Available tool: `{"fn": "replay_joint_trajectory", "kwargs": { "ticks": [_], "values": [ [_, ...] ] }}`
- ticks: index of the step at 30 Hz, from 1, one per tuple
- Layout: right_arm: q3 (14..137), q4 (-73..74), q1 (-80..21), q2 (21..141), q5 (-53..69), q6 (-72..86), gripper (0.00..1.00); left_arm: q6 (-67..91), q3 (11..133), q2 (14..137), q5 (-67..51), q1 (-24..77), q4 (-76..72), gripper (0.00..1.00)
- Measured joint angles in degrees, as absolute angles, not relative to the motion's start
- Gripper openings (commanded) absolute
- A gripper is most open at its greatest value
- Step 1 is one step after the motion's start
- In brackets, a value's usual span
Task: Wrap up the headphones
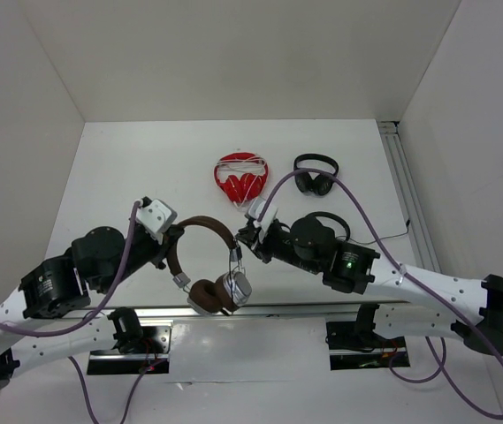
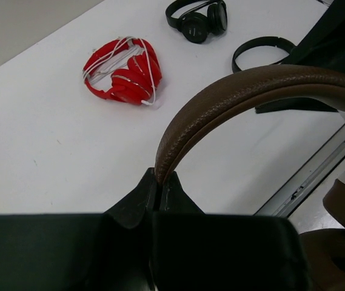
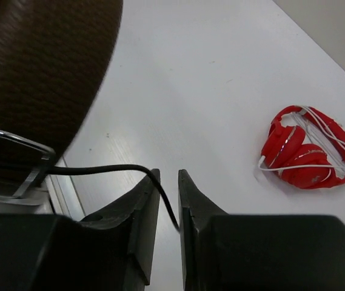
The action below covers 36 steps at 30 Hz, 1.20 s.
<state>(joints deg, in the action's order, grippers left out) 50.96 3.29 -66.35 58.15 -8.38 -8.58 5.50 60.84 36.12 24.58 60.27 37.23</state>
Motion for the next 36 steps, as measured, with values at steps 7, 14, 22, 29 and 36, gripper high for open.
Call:
{"fn": "replay_joint_trajectory", "kwargs": {
  "ticks": [7, 14, 22, 29, 36],
  "values": [
    [43.4, -7.9, -61.6, 58.6, -2.3, -6.2, 0.54, 9.1, 62.2, 37.7, 24.5, 60.3, 36.1, 0.0],
    [37.2, -19.9, -55.1, 61.5, 3.2, -2.4, 0.58, 14.7, 68.7, 37.7, 30.2, 60.3, 36.9, 0.0],
    [35.2, -31.1, -49.9, 69.5, 10.4, 2.4, 0.46, 22.0, 73.2, 35.7, 36.9, 60.3, 38.0, 0.0],
    [33.8, -37.7, -49.7, 75.6, 13.4, 5.7, 0.24, 31.4, 77.8, 35.9, 43.9, 60.3, 40.8, 0.0],
    [32.8, -42.1, -49.7, 79.3, 14.5, 7.9, 0.3, 41.3, 81.6, 37.5, 52.4, 60.3, 42.6, 0.0]
  ]
}}
